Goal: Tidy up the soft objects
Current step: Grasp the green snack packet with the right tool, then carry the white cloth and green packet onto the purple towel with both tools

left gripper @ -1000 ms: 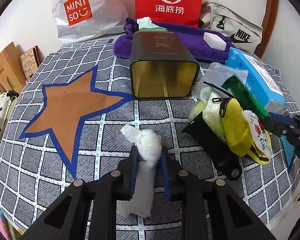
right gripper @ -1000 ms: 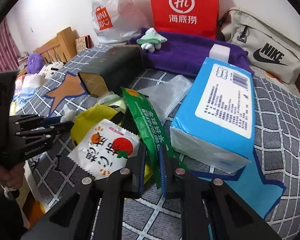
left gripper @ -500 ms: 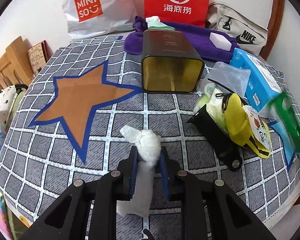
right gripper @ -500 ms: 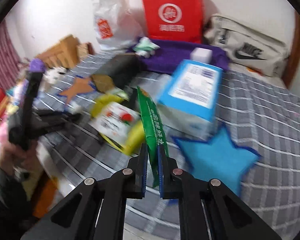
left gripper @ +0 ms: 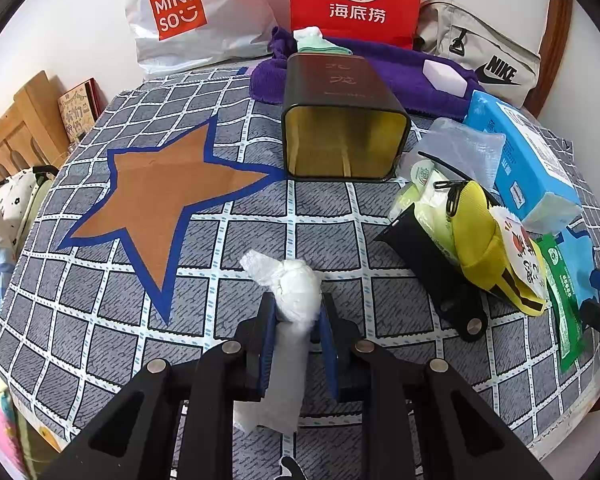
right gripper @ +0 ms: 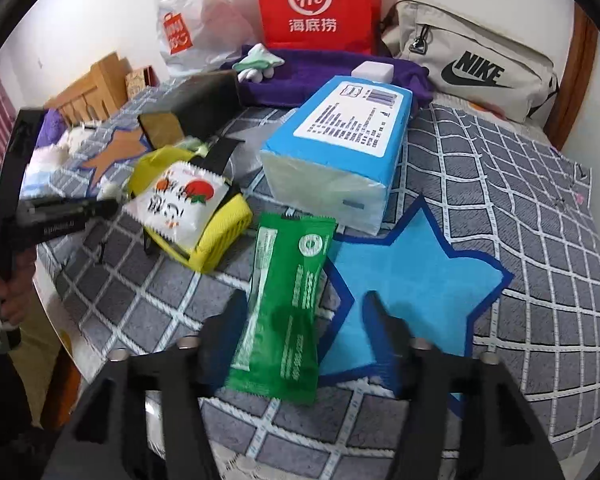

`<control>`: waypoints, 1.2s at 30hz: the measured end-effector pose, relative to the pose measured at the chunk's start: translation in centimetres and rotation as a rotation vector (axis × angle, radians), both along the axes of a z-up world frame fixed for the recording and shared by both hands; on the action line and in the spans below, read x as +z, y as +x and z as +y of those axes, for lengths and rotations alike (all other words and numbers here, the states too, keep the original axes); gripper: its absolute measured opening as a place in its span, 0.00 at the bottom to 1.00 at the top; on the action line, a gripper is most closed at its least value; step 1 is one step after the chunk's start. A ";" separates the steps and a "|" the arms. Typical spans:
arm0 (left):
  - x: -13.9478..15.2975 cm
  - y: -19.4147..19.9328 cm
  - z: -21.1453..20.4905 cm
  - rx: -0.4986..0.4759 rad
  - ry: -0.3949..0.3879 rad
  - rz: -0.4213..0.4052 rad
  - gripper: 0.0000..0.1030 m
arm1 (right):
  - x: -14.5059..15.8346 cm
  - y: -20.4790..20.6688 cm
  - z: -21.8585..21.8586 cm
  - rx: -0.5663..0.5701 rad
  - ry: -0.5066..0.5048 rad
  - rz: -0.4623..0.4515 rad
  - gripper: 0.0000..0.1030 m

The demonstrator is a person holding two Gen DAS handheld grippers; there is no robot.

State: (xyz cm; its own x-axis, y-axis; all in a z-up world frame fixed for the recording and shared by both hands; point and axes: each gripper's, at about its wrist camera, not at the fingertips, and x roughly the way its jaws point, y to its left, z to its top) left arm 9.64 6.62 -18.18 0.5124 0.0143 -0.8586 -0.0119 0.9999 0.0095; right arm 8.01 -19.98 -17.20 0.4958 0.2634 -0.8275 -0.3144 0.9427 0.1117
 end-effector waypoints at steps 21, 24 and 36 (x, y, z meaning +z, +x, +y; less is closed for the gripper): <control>2.2 0.5 0.4 0.001 -0.077 -0.033 0.19 | 0.0 0.1 0.5 -0.017 -0.022 -0.012 0.27; 3.3 0.7 0.4 0.008 -0.076 -0.049 0.19 | 1.4 -0.1 0.3 0.000 0.019 -0.026 0.27; 7.1 1.3 0.1 0.008 -0.072 -0.100 0.19 | 7.0 -0.1 -0.5 0.029 0.096 -0.116 0.27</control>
State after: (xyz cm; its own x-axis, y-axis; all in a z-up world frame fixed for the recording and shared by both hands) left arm 10.93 6.76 -11.03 0.5960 -0.0409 -0.8020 -0.0173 0.9978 -0.0638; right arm 7.93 -20.53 -10.19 0.5771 0.3548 -0.7355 -0.3578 0.9195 0.1628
